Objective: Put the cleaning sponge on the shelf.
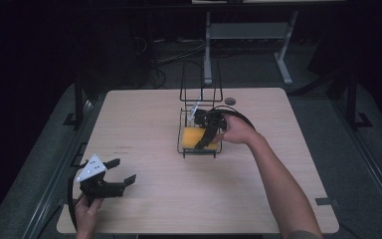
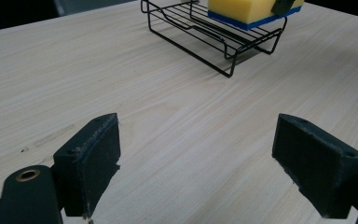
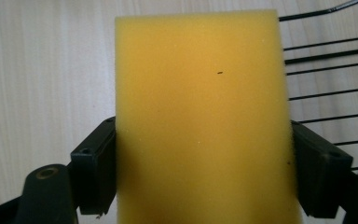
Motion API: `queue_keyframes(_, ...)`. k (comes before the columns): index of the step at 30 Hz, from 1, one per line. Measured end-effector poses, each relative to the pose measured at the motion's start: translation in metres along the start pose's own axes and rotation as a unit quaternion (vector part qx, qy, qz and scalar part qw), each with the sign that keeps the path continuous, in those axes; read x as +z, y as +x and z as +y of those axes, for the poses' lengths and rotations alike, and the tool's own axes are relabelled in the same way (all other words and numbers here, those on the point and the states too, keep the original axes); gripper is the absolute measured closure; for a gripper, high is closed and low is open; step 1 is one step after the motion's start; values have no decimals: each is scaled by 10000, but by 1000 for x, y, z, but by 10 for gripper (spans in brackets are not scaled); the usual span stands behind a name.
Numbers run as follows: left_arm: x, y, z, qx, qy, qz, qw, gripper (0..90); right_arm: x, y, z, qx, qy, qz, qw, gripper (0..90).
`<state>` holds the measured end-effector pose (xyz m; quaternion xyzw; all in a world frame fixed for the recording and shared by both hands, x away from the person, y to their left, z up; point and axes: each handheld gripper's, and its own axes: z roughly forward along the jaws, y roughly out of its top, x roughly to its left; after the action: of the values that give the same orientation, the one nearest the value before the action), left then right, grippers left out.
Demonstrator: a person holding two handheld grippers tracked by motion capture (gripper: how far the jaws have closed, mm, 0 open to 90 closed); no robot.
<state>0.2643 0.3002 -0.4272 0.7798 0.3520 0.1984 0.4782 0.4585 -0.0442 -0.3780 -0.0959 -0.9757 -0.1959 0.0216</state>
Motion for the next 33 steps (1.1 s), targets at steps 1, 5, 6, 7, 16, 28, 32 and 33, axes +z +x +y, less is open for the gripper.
queue_keyframes(1,0,0,0,7,11,3,10000,146,2,-1,0,13,-25,5,10000,211)
queue_keyframes(5,0,0,0,9,3,3,10000,146,4,-6,2,16,131,-80,9999,211)
queue_keyframes(6,0,0,0,6,5,4,10000,146,4,-8,3,23,106,-73,9999,211)
queue_keyframes(7,0,0,0,6,9,6,10000,146,4,-9,3,19,124,-81,9999,211)
queue_keyframes(16,2,-1,0,5,19,3,10000,146,12,-16,3,89,127,-66,9999,210)
queue_keyframes(28,5,-1,1,35,68,38,10000,146,18,-23,-2,106,58,-111,9999,208)
queue_keyframes(32,5,0,1,39,58,55,10000,146,21,-24,-2,101,82,-110,9999,207)
queue_keyframes(33,5,0,1,41,59,60,10000,146,23,-24,-2,100,84,-120,9998,208)
